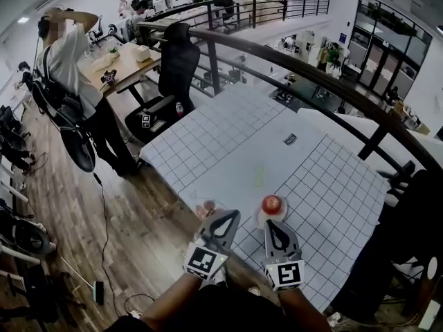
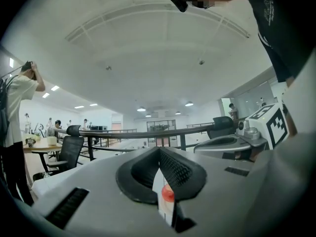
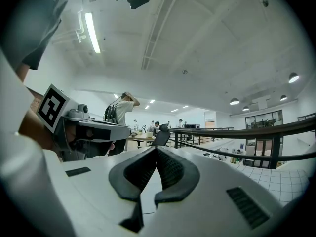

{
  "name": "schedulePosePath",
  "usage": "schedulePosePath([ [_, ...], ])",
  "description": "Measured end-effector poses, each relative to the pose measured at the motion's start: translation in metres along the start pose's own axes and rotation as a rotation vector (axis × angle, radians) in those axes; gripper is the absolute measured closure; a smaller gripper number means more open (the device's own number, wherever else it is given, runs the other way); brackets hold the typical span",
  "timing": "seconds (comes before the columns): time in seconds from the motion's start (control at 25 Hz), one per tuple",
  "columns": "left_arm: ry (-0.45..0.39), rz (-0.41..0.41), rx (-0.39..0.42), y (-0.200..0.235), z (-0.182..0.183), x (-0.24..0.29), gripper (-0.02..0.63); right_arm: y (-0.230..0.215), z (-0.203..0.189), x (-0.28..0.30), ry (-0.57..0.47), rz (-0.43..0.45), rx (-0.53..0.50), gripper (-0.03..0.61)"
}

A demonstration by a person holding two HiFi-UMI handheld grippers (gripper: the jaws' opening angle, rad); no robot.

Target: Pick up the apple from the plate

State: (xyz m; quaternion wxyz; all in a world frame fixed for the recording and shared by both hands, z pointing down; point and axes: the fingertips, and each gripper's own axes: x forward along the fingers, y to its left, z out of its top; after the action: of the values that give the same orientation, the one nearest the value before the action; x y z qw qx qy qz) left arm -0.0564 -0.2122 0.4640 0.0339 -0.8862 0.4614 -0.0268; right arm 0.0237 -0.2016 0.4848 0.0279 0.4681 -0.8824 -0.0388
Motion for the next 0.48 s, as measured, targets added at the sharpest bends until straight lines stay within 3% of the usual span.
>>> schedulePosePath([
  [0.24, 0.009, -0.057, -0.017, 0.032, -0.015, 0.018, 0.592, -0.007, -0.007, 0.037, 0.014, -0.054, -0.017, 0.555],
  [0.48, 0.013, -0.133, -0.033, 0.049, -0.029, 0.03, 0.592, -0.022, -0.016, 0.051, 0.057, -0.166, -0.02, 0.555],
])
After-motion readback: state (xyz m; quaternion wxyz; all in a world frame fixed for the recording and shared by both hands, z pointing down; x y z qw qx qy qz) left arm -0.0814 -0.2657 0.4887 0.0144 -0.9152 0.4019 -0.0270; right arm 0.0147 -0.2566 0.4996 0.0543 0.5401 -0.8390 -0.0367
